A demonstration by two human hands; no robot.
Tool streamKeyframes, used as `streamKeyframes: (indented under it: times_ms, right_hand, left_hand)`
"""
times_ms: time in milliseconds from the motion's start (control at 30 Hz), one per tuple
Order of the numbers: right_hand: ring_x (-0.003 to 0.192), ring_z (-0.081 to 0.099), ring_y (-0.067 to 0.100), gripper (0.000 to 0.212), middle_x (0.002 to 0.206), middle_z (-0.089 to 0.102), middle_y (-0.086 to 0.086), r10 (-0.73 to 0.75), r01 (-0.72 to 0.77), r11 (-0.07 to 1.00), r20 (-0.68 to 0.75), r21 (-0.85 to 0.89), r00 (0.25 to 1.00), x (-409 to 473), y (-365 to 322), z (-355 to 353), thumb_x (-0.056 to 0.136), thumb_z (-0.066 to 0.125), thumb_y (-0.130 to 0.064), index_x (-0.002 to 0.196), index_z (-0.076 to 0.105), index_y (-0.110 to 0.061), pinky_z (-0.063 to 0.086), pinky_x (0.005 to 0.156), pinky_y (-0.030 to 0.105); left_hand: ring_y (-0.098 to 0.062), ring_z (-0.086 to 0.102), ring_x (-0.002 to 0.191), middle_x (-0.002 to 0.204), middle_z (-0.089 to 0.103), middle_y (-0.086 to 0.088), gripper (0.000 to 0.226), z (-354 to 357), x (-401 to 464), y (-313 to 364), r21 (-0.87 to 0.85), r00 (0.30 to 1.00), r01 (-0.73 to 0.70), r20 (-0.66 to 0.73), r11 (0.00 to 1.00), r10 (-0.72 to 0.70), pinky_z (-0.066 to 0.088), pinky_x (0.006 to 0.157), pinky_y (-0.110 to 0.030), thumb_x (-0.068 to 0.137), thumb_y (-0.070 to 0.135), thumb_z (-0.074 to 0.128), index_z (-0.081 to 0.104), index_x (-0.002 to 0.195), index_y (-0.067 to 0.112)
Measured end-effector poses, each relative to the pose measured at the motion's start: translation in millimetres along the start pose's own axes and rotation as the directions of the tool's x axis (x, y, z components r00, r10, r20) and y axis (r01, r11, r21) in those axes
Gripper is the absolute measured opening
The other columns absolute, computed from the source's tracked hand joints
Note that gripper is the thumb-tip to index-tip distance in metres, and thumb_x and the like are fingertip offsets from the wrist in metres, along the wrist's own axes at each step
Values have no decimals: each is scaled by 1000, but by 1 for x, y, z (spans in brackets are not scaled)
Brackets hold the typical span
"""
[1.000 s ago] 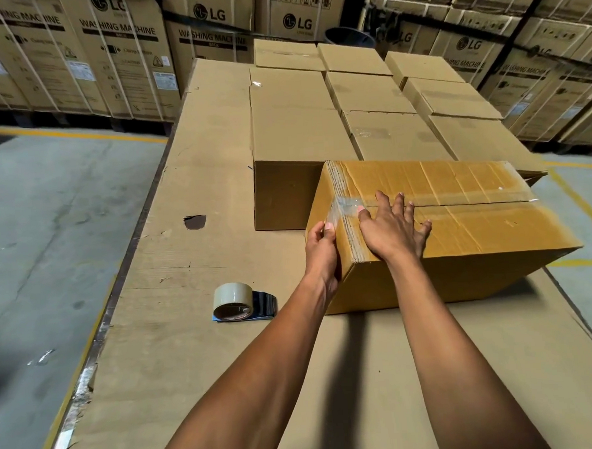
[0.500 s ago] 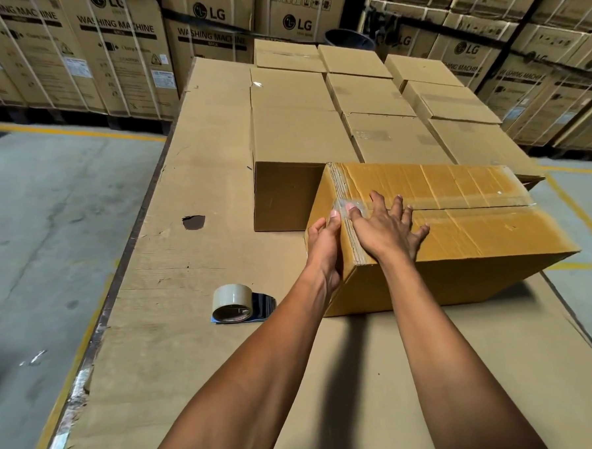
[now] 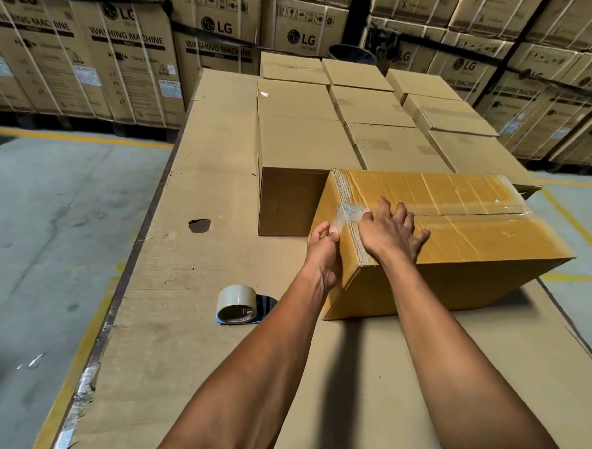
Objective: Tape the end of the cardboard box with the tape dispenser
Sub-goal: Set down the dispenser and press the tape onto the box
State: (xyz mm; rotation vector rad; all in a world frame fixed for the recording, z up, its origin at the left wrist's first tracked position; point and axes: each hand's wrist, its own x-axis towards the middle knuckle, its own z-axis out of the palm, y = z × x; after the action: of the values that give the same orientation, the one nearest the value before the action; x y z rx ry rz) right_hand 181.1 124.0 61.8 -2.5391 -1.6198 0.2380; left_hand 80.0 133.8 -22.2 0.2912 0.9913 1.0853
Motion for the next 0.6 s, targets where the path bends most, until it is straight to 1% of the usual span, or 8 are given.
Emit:
streamKeyframes:
  times_ms: [33,100,133,233,300,433,533,600]
  right_hand:
    - [164,7,34,85,178,9,10,10,-10,1000,-6,7,1000,-1,-2,-2,98,14,-76,169,15,-29,2,125,71]
    - [160,17,35,113,173,21,13,34,-33,999,-28,15,999,-1,-6,-6,82,8,-96,166,22,-23,7,124,70]
    - [158,21,36,120,170,25,14,42,-41,999,-44,14,998,-1,-8,-7,76,9,-100,165,25,-21,10,122,71]
    - [156,24,37,114,168,29,15,48,-47,999,-61,14,997,2,-9,-5,78,14,-99,163,27,-24,14,121,70]
    - [156,24,37,101,168,28,15,36,-35,999,-67,19,997,5,-7,-1,85,20,-93,162,27,-28,13,122,69]
    - [156,25,39,80,168,29,15,24,-24,1000,-70,5,997,10,-5,5,95,27,-79,160,31,-33,13,124,67]
    - [159,19,39,69,169,27,17,18,-18,1000,-74,0,997,10,-5,8,100,29,-68,160,29,-36,5,126,68]
    - [162,9,39,64,172,21,18,1,-2,1000,-83,-12,997,10,-6,9,103,29,-62,162,26,-36,-1,126,68]
  left_hand:
    - [-29,78,112,149,72,-20,32,1,2,2,-12,999,5,32,1000,-5,69,89,-45,117,35,62,60,147,24]
    - [-38,79,127,147,75,-24,73,6,7,1,-45,997,-15,79,999,18,65,110,-60,98,63,79,62,151,17]
    - [-40,80,127,143,78,-23,95,9,13,-2,-49,996,-19,83,999,23,63,112,-64,82,75,88,62,152,18]
    - [-41,83,121,139,79,-24,127,12,44,-21,-90,998,20,59,996,-15,64,108,-68,51,76,106,61,153,16]
    - [-43,82,123,140,79,-25,120,12,44,-17,-112,997,37,70,993,-29,62,109,-70,59,71,106,59,156,18]
    - [-41,80,126,139,80,-21,73,13,28,1,-86,996,47,77,995,-40,63,109,-69,93,52,82,59,156,25]
    - [-37,76,128,139,76,-16,36,12,22,2,-47,1000,15,-6,999,-15,63,113,-62,113,35,65,62,147,29]
    - [-34,74,123,139,74,-14,27,9,24,-1,6,999,13,-44,1000,-12,65,107,-55,115,30,59,62,142,33]
